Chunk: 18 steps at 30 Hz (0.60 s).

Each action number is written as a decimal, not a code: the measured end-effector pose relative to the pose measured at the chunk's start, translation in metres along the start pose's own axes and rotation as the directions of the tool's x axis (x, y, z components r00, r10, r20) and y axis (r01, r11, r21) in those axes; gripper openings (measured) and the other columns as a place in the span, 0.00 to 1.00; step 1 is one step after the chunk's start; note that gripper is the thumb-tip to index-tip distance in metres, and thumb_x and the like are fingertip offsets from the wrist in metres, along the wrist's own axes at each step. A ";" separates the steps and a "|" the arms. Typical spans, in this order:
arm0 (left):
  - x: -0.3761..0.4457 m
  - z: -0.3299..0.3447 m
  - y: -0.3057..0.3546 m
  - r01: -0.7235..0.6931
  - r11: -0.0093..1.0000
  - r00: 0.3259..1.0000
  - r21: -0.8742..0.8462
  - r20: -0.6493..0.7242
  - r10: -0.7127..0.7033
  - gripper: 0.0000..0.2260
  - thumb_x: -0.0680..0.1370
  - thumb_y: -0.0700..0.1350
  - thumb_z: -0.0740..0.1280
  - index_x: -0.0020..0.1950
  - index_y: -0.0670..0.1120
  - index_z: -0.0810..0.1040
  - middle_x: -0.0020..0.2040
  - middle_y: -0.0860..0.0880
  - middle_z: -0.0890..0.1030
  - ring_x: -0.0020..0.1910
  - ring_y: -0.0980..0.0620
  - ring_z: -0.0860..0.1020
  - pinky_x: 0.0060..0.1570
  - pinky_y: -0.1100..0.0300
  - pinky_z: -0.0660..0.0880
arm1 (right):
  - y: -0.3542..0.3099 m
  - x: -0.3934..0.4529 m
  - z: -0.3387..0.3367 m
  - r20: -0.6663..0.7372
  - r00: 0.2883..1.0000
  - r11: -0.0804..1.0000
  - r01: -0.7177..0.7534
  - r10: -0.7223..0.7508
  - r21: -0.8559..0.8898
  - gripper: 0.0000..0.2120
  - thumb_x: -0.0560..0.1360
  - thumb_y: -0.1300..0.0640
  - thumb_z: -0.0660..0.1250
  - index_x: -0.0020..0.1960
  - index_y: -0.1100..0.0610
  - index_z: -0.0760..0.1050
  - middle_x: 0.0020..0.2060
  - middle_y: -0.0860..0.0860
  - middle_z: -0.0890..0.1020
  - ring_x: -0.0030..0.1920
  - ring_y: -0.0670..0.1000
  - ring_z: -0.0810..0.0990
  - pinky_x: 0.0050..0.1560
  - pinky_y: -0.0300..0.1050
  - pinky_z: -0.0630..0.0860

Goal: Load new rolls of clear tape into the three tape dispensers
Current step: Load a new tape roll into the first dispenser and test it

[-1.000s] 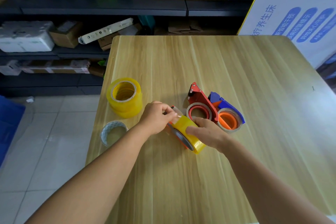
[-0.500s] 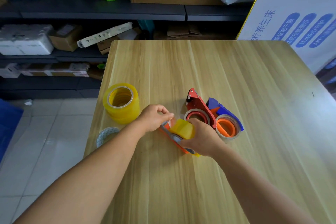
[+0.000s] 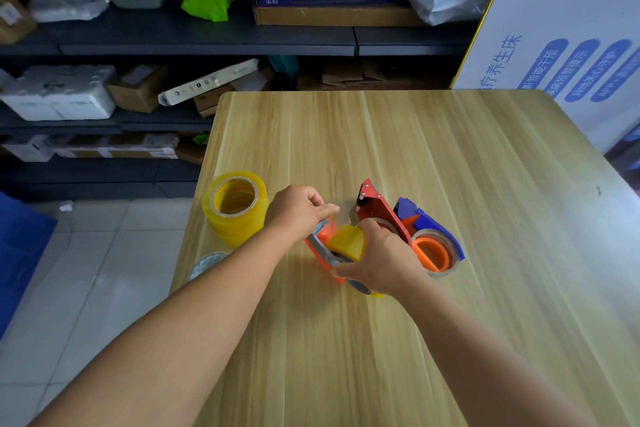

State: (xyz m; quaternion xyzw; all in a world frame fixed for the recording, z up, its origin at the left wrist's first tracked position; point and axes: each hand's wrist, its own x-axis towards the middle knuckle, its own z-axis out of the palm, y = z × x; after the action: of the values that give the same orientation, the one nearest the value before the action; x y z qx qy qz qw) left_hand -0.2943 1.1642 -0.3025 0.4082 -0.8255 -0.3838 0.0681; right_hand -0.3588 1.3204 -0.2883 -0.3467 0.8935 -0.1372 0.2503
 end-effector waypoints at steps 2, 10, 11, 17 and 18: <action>-0.001 -0.003 0.003 -0.004 0.999 0.999 0.035 -0.044 0.005 0.13 0.69 0.56 0.73 0.32 0.49 0.76 0.31 0.54 0.78 0.35 0.51 0.77 0.30 0.61 0.68 | -0.002 0.000 -0.001 -0.034 0.999 0.999 0.014 -0.016 -0.043 0.28 0.62 0.38 0.73 0.53 0.50 0.65 0.36 0.45 0.73 0.31 0.44 0.75 0.26 0.38 0.68; -0.004 -0.014 0.010 0.018 0.999 0.989 0.045 -0.148 -0.011 0.16 0.69 0.58 0.72 0.32 0.49 0.72 0.33 0.52 0.78 0.37 0.50 0.78 0.34 0.58 0.71 | -0.007 0.000 -0.001 -0.063 0.996 0.994 0.064 -0.070 -0.088 0.34 0.63 0.37 0.73 0.60 0.52 0.64 0.40 0.46 0.73 0.37 0.45 0.75 0.31 0.40 0.71; -0.005 -0.014 0.013 0.014 0.998 0.988 0.069 -0.157 -0.003 0.17 0.69 0.59 0.72 0.32 0.49 0.72 0.33 0.52 0.78 0.36 0.50 0.77 0.32 0.59 0.69 | -0.008 -0.001 0.000 -0.068 0.995 0.993 0.071 -0.078 -0.092 0.34 0.63 0.37 0.73 0.60 0.52 0.64 0.38 0.45 0.72 0.35 0.45 0.74 0.29 0.39 0.70; -0.004 -0.018 0.018 0.024 0.983 0.984 0.182 -0.178 0.009 0.20 0.67 0.65 0.70 0.33 0.49 0.70 0.32 0.53 0.76 0.35 0.50 0.76 0.28 0.60 0.63 | -0.009 -0.001 -0.006 -0.046 0.994 0.988 0.094 -0.100 -0.121 0.33 0.64 0.38 0.73 0.59 0.52 0.63 0.35 0.45 0.72 0.33 0.44 0.73 0.28 0.39 0.69; -0.003 -0.019 0.018 0.023 0.984 0.984 0.175 -0.176 0.008 0.20 0.68 0.64 0.70 0.33 0.50 0.70 0.32 0.53 0.76 0.35 0.51 0.76 0.28 0.60 0.64 | -0.009 -0.001 -0.007 -0.039 0.995 0.988 0.091 -0.096 -0.122 0.32 0.64 0.37 0.72 0.58 0.52 0.63 0.35 0.45 0.72 0.33 0.44 0.74 0.28 0.40 0.70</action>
State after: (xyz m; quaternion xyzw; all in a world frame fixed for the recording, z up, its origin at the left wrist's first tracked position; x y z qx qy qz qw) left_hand -0.2951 1.1621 -0.2767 0.4481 -0.8454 -0.2717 0.1030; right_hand -0.3569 1.3156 -0.2786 -0.3996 0.8882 -0.1024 0.2022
